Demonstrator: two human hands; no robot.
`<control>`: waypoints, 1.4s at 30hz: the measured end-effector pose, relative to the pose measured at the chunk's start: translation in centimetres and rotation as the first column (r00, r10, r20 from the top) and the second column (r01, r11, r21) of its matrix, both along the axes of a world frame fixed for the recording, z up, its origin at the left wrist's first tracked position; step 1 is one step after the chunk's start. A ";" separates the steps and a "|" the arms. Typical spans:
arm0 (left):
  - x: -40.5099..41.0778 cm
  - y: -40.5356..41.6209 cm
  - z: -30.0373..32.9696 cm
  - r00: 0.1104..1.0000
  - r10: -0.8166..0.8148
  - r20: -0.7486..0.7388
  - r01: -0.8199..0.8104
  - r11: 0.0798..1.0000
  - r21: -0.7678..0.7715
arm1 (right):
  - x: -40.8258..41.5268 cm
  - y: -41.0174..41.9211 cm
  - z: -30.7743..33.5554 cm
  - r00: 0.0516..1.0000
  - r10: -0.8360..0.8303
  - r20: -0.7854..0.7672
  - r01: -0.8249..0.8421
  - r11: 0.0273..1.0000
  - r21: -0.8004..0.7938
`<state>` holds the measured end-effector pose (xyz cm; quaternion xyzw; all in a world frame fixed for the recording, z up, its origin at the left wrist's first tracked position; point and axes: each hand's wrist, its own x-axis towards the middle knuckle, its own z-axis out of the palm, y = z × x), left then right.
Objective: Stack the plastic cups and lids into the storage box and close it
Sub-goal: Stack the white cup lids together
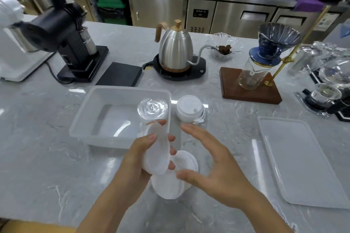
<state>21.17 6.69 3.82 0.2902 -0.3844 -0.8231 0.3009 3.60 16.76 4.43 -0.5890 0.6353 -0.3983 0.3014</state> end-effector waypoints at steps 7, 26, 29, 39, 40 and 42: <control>3.6 0.4 -2.2 0.988 0.156 0.021 -0.157 0.986 0.048 | -1.5 1.8 -3.6 0.992 -0.119 -0.032 0.121 0.989 0.083; 4.6 3.3 -6.8 0.833 0.254 0.492 -0.120 0.950 -0.287 | 0.0 -0.3 -6.1 0.947 0.238 -0.214 -0.166 0.937 0.307; 4.2 3.3 -7.0 0.839 0.235 0.491 -0.123 0.961 -0.249 | 0.1 -0.5 -6.2 0.949 0.249 -0.191 -0.192 0.943 0.272; 3.8 3.4 -6.3 0.843 0.234 0.484 -0.116 0.959 -0.260 | 0.2 -0.5 -5.9 0.976 0.197 -0.094 -0.160 0.939 0.304; 3.8 3.4 -6.2 0.845 0.240 0.479 -0.114 0.954 -0.277 | 0.2 -0.4 -5.8 0.979 0.186 -0.081 -0.154 0.942 0.299; 3.8 3.4 -5.7 0.849 0.250 0.465 -0.108 0.944 -0.311 | 0.1 -0.3 -5.5 0.987 0.156 -0.048 -0.137 0.950 0.280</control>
